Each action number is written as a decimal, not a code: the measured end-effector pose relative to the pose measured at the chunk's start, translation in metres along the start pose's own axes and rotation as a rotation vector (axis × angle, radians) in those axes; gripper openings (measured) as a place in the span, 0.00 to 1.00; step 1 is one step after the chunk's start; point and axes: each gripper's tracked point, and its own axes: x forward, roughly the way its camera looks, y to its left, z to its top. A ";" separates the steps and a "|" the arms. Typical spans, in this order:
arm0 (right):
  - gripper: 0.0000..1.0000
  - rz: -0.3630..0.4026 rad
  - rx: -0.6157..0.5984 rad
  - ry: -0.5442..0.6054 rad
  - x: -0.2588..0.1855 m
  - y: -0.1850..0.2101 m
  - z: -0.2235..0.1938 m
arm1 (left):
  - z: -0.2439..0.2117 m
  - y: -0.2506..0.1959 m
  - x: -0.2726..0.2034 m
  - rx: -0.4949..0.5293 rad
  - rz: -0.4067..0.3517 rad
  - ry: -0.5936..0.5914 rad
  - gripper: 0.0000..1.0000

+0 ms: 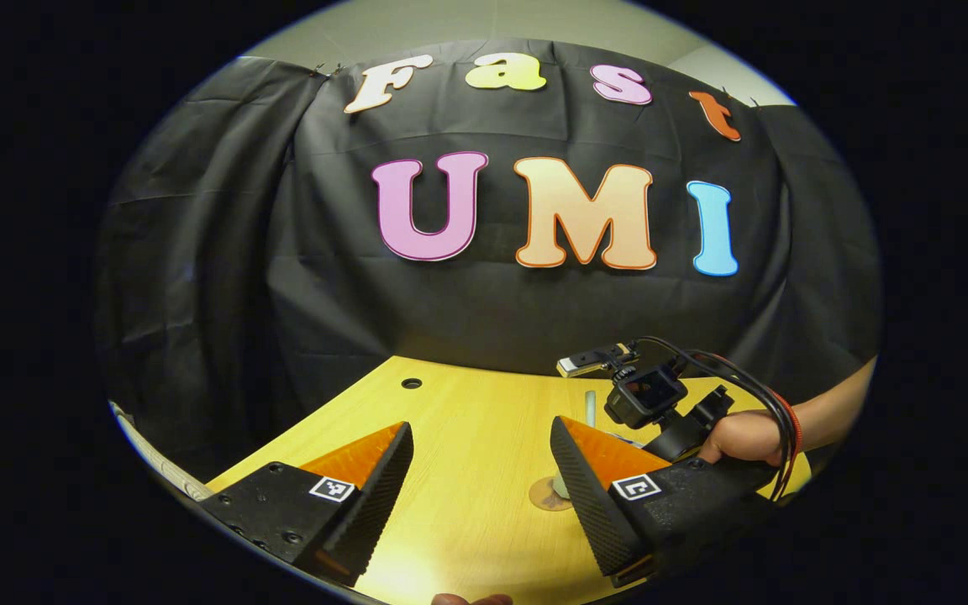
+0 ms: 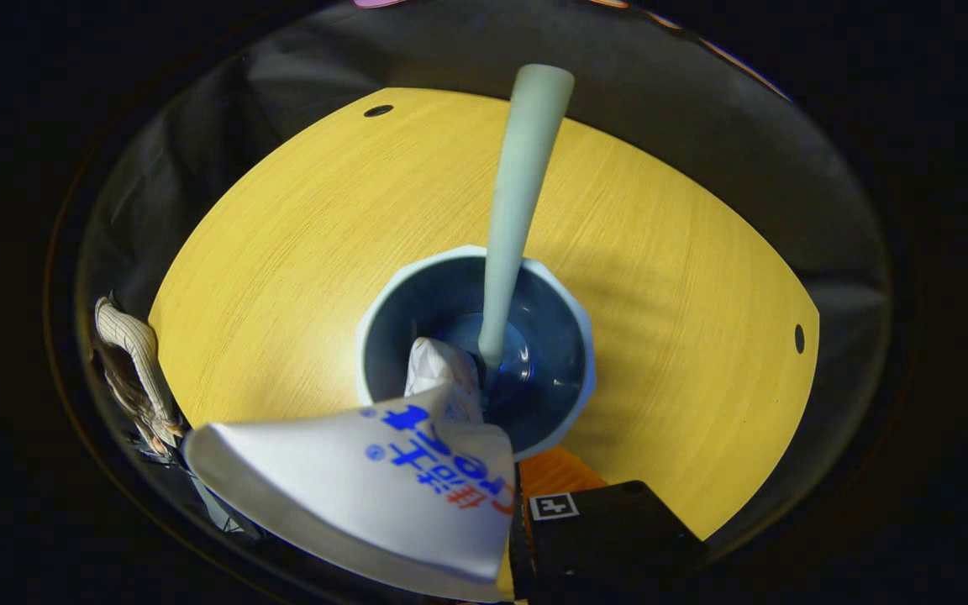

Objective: Put the toothbrush and toothpaste on the desktop into the cup, then pick up the cup and place it on the coaster on the desktop.

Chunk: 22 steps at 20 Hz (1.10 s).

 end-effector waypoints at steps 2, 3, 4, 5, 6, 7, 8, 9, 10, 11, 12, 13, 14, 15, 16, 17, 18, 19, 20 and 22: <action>0.25 0.001 -0.001 0.002 0.004 0.005 0.002 | 0.000 0.005 0.000 0.000 0.005 0.000 0.95; 0.25 0.001 0.002 0.003 0.005 0.005 0.004 | -0.001 0.006 0.000 -0.001 0.005 -0.001 0.95; 0.25 0.000 0.001 0.005 0.006 0.006 0.003 | -0.001 0.008 0.001 -0.001 0.004 0.002 0.95; 0.25 -0.003 -0.002 0.007 0.008 0.007 0.005 | -0.002 0.009 0.001 0.001 0.003 0.005 0.94; 0.26 -0.003 -0.003 0.009 0.010 0.009 0.004 | -0.001 0.011 0.002 0.002 0.003 0.005 0.95; 0.25 -0.001 -0.002 0.011 0.013 0.010 0.004 | 0.000 0.012 0.003 0.002 0.002 0.005 0.95; 0.25 0.001 -0.001 0.010 0.016 0.010 0.004 | -0.001 0.014 0.003 0.004 0.001 0.004 0.95; 0.25 0.001 0.001 0.010 0.017 0.010 0.003 | -0.001 0.014 0.003 0.007 0.000 0.006 0.95; 0.25 0.000 0.002 0.010 0.018 0.009 0.002 | 0.000 0.015 0.004 0.011 -0.002 0.007 0.95; 0.25 -0.001 0.005 0.011 0.020 0.010 0.001 | -0.001 0.016 0.003 0.015 -0.004 0.009 0.95; 0.25 -0.002 0.005 0.013 0.022 0.009 -0.001 | -0.002 0.017 0.003 0.017 -0.005 0.010 0.95; 0.26 -0.007 0.004 0.017 0.022 0.009 -0.002 | -0.002 0.018 0.003 0.016 -0.005 0.010 0.95; 0.25 -0.011 0.003 0.010 0.022 0.011 0.000 | -0.002 0.018 0.003 0.014 -0.006 0.011 0.95; 0.25 -0.014 0.000 0.012 0.023 0.011 0.000 | -0.003 0.020 0.002 0.014 -0.007 0.012 0.95; 0.25 -0.017 0.005 0.010 0.023 0.012 -0.001 | -0.003 0.020 0.002 0.014 -0.010 0.014 0.95; 0.25 -0.022 0.006 0.012 0.024 0.011 -0.001 | -0.004 0.020 0.001 0.016 -0.012 0.015 0.95; 0.25 -0.024 0.010 0.011 0.025 0.013 -0.001 | -0.004 0.020 0.001 0.017 -0.013 0.014 0.95; 0.25 -0.025 0.016 0.009 0.026 0.014 0.000 | -0.005 0.020 0.000 0.016 -0.017 0.013 0.95; 0.25 -0.027 0.023 0.007 0.026 0.014 0.001 | -0.005 0.020 0.000 0.015 -0.019 0.013 0.95; 0.26 -0.032 0.031 0.007 0.027 0.014 0.001 | -0.004 0.021 0.000 0.015 -0.021 0.012 0.95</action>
